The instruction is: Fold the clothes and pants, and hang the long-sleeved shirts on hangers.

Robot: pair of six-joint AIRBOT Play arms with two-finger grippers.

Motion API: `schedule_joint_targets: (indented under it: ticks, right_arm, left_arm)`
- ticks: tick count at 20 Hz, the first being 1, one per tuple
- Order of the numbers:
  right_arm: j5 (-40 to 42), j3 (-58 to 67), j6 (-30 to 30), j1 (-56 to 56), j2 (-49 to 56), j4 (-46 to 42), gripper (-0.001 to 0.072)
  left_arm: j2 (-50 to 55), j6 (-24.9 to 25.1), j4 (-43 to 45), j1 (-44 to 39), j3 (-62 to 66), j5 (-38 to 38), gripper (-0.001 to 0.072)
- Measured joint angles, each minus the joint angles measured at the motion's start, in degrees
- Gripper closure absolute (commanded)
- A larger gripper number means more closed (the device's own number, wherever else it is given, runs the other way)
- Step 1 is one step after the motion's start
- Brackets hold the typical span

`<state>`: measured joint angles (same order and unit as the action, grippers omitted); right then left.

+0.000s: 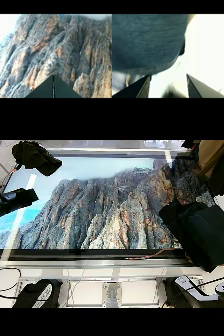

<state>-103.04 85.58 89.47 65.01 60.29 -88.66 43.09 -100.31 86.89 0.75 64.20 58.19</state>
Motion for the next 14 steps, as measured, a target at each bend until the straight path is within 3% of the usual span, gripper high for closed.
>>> schedule_joint_targets:
  ticks: [2,6,8,14]
  right_arm:
    - [3.41,5.05,1.51,0.39,-0.35,5.49,0.0293]
    - [9.33,9.99,0.52,-4.09,-0.59,31.69,0.0293]
    - [10.58,10.88,-1.49,-9.31,-0.61,39.10,0.0292]
    - [12.24,11.72,-4.46,-26.86,-0.52,38.77,0.0292]
  left_arm:
    - [0.00,0.00,-0.04,0.00,0.00,0.00,0.0691]
    - [0.00,0.00,-0.35,0.00,0.00,0.00,0.0692]
    - [0.00,0.00,-0.39,0.00,0.00,0.00,0.0692]
    - [0.00,0.00,-0.55,0.00,0.00,0.00,0.0692]
